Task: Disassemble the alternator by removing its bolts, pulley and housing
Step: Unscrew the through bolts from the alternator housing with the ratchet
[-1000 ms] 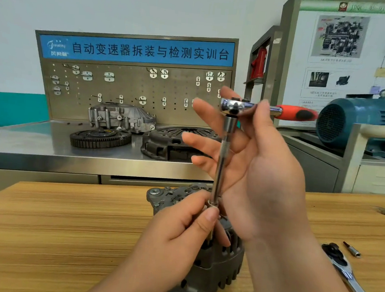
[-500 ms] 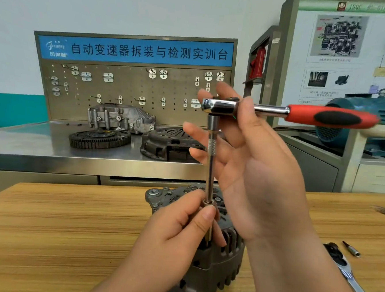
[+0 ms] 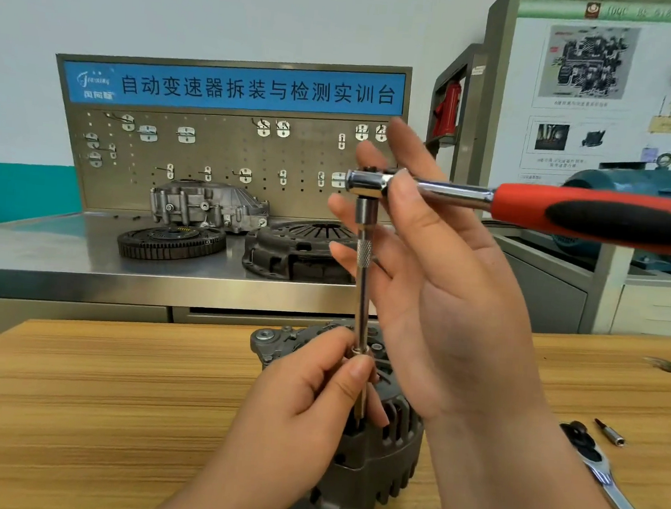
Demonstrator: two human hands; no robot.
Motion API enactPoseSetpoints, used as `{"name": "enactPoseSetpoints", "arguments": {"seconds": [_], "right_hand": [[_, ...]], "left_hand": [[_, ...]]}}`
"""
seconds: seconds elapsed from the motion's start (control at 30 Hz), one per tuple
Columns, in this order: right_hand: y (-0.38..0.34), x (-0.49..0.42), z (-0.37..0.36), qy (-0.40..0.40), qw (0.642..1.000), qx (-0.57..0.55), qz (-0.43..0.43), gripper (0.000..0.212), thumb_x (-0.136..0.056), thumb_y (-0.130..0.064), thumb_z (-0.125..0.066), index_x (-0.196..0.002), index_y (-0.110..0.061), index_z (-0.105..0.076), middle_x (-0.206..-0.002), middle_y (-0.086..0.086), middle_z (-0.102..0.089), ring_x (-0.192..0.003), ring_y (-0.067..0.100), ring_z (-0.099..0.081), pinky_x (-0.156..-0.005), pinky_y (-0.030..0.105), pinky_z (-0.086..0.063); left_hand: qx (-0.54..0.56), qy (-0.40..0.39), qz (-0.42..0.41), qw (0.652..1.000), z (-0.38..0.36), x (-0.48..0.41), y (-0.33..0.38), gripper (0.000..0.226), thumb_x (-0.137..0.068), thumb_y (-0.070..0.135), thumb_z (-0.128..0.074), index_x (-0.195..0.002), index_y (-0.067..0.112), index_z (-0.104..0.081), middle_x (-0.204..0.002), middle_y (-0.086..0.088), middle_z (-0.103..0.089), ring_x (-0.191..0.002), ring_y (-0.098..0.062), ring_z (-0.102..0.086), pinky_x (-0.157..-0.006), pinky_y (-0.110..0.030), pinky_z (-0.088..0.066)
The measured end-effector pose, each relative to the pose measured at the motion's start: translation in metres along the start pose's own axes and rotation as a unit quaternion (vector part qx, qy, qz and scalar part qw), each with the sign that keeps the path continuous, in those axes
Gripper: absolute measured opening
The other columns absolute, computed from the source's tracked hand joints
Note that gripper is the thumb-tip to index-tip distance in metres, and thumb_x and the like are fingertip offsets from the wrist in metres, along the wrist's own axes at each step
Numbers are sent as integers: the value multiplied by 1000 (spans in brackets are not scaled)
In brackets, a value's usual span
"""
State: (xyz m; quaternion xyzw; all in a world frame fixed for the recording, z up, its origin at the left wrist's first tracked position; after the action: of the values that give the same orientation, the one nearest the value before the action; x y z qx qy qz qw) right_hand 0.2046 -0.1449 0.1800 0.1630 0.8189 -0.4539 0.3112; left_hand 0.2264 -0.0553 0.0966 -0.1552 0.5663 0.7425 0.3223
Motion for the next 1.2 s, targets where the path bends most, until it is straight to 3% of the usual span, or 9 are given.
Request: {"name": "enactPoseSetpoints", "arguments": {"seconds": [0.1, 0.3, 0.4, 0.5, 0.67, 0.8, 1.0, 1.1, 1.2], "right_hand": [[5, -1, 0, -7, 999, -20, -47, 40, -81, -40, -53, -116, -25, -63, -116, -3, -71, -100, 24, -70, -83, 30, -55], [7, -1, 2, -1, 998, -8, -68, 47, -77, -48, -47, -112, -20, -63, -103, 1, -75, -94, 27, -72, -72, 29, -58], [2, 1, 2, 12, 1000, 28, -9, 28, -87, -40, -60, -111, -29, -69, -105, -6, -72, -98, 23, -67, -71, 28, -57], [-3, 0, 0, 9, 999, 29, 29, 33, -84, -24, -58, -116, -29, -66, -121, -11, -67, -100, 16, -67, -76, 26, -55], [1, -1, -2, -13, 999, -28, -25, 35, -85, -40, -56, -117, -27, -62, -119, -7, -69, -97, 26, -71, -80, 30, -56], [4, -1, -1, -29, 996, -38, -77, 52, -81, -48, -40, -120, -18, -58, -105, 0, -74, -83, 24, -73, -70, 28, -57], [0, 0, -2, -22, 1000, 6, -7, 32, -85, -40, -56, -114, -30, -67, -116, -6, -70, -94, 19, -68, -64, 25, -55], [-5, 0, -2, -19, 999, 25, 35, 31, -85, -26, -57, -114, -30, -68, -122, -11, -67, -96, 15, -64, -67, 24, -54], [-4, -1, -1, -27, 999, 16, 26, 32, -87, -28, -54, -116, -30, -65, -126, -9, -65, -99, 17, -66, -69, 23, -53]], "left_hand": [[48, -14, 20, 999, -1, 1, -2, 32, -85, 52, -47, -98, 28, -63, -81, 2, -72, -77, -45, -60, -72, -63, -50], [39, -20, 20, 999, -2, 1, -3, 34, -81, 51, -48, -98, 25, -63, -80, 0, -73, -77, -44, -62, -74, -62, -50], [7, -5, 7, 1000, -1, 0, 0, 39, -80, 53, -46, -95, 22, -64, -75, 7, -72, -71, -34, -63, -68, -55, -51], [-10, 0, 2, 1000, 0, 0, 1, 47, -79, 54, -46, -95, 13, -64, -75, 7, -72, -70, -33, -62, -67, -54, -50], [44, -10, 26, 999, -3, 1, -3, 34, -81, 51, -50, -97, 25, -64, -79, -2, -73, -74, -46, -60, -71, -63, -49], [55, -31, 25, 998, -3, 1, -3, 31, -84, 49, -51, -108, 36, -66, -87, -3, -73, -77, -48, -60, -73, -66, -49], [83, -17, 42, 996, -4, 1, -2, 36, -78, 50, -55, -95, 20, -66, -76, -5, -72, -69, -50, -57, -69, -65, -47], [64, -15, 47, 997, -3, 1, -1, 50, -76, 52, -54, -95, 7, -64, -73, -3, -72, -66, -48, -57, -64, -61, -47], [52, -17, 44, 998, -3, 0, -3, 49, -77, 53, -53, -93, 8, -64, -73, -2, -72, -66, -46, -57, -64, -60, -47]]}}
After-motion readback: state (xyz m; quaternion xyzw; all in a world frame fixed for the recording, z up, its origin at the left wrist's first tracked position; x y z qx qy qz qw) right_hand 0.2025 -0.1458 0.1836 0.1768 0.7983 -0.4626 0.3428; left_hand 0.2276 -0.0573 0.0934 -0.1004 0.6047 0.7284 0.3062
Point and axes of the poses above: each hand's wrist, its own x-axis away from the middle knuckle, its own z-axis out of the back of the hand, y = z × x, the point moved 6 cm from there along -x, towards the middle knuckle
